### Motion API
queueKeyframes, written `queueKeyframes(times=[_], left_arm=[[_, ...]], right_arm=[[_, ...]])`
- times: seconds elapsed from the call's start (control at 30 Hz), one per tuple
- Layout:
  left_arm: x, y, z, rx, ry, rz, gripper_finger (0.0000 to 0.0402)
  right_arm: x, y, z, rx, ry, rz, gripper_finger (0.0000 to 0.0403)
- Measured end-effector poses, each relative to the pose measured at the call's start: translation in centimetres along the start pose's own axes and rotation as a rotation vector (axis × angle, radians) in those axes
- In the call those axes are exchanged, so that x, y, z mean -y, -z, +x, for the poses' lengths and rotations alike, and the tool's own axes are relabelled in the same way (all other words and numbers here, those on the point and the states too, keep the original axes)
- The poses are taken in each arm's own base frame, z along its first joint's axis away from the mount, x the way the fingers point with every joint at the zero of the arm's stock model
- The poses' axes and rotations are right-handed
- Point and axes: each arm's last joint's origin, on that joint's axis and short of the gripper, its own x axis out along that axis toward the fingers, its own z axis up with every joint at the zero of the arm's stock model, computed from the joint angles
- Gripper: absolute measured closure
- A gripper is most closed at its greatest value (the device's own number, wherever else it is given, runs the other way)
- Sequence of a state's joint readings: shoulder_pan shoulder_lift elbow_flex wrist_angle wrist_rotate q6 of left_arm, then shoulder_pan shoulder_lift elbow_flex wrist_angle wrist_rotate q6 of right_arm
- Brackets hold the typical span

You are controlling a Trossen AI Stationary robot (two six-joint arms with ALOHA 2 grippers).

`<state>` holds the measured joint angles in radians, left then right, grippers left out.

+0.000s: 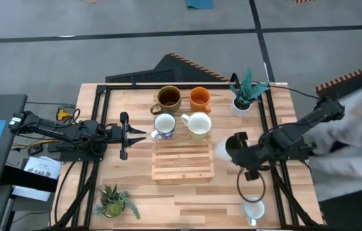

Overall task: Place coffee mugs
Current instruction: Put the white green mug on the shelf

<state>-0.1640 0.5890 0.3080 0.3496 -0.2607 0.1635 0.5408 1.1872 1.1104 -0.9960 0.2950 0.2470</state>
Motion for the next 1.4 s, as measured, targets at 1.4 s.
queueKeyframes(times=[1.4], left_arm=[[0.0,0.0,0.0,0.001,0.000,0.001,0.0323]], right_arm=[[-1.6,-13.0,3.2,-0.077,-0.044,-0.123,0.0360]])
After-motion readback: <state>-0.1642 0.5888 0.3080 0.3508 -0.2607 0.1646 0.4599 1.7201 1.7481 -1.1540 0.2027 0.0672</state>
